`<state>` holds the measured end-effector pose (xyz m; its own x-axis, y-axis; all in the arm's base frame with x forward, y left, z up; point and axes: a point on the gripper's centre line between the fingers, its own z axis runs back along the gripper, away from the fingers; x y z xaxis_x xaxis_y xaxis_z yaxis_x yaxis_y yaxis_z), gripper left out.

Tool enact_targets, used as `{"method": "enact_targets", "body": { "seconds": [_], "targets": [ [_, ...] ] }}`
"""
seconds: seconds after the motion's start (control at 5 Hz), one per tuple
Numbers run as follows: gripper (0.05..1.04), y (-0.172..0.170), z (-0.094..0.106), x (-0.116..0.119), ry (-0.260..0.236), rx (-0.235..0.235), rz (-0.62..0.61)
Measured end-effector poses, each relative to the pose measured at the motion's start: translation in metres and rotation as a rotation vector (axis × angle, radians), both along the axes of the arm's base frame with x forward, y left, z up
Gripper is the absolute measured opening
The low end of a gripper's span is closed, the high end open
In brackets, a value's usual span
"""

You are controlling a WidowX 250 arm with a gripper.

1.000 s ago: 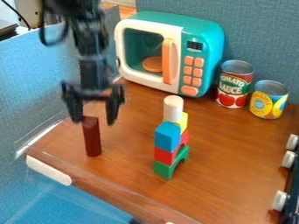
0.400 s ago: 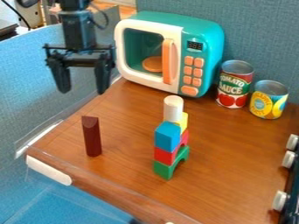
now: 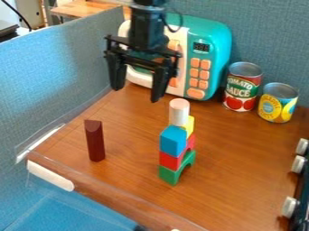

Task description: Move the red cylinder from the top of the tower to the left side of the table

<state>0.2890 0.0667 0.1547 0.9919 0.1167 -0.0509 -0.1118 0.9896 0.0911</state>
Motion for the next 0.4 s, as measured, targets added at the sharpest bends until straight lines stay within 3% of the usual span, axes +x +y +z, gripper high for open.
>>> {"method": "enact_targets", "body": {
  "seconds": [0.2, 0.4],
  "targets": [
    [1.001, -0.0315, 0.0030, -0.0029, -0.004, 0.019, -0.085],
    [1.001, -0.0343, 0.0022, -0.0054, 0.005, 0.001, -0.087]
  ]
}}
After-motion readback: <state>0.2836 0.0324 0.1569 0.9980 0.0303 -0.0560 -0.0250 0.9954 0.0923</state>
